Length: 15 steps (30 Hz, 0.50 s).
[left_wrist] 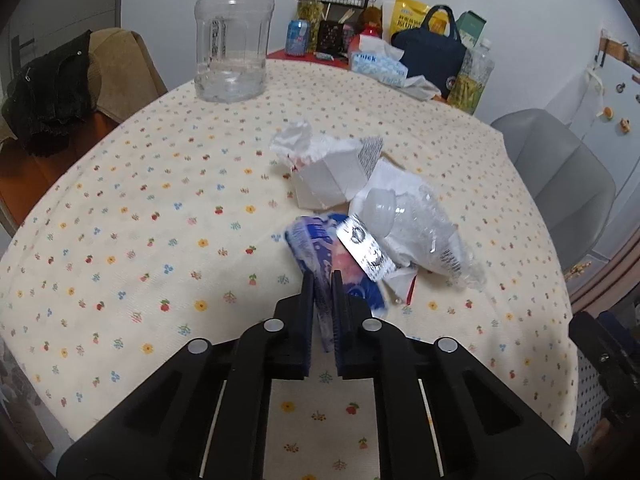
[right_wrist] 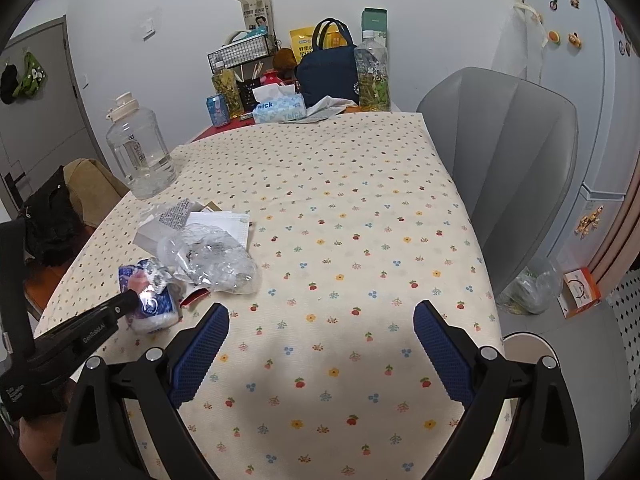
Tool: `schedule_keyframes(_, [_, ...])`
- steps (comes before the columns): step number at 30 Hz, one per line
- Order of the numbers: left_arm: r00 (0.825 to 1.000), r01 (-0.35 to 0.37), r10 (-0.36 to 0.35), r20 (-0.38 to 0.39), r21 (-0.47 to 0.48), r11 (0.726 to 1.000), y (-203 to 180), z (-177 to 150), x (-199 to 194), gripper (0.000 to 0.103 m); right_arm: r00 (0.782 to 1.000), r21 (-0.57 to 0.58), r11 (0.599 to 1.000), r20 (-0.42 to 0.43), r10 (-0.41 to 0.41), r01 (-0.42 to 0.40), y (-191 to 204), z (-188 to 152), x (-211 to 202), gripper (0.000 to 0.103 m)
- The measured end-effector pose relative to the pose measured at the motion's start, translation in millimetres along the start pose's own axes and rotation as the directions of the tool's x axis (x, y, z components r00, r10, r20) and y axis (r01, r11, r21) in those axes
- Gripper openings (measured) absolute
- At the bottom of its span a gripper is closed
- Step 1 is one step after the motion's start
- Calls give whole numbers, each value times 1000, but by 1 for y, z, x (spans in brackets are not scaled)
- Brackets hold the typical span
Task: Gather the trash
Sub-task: 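Reach the right tool to the silver blister pack and close on it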
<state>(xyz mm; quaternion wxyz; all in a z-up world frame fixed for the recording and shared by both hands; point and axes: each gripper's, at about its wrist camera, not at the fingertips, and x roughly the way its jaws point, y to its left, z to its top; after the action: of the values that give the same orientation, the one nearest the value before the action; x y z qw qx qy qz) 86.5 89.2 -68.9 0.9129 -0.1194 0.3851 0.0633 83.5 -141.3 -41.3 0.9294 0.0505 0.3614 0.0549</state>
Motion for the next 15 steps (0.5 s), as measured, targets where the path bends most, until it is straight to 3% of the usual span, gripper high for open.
schedule_keyframes(8, [996, -3, 7, 87, -38, 999, 15, 10, -29, 8, 1000, -30, 999, 24, 16, -15, 16, 3, -10, 91])
schedule_keyframes(15, [992, -43, 53, 111, -86, 995, 41, 14, -34, 8, 999, -60, 998, 23, 37, -35, 35, 3, -9, 91])
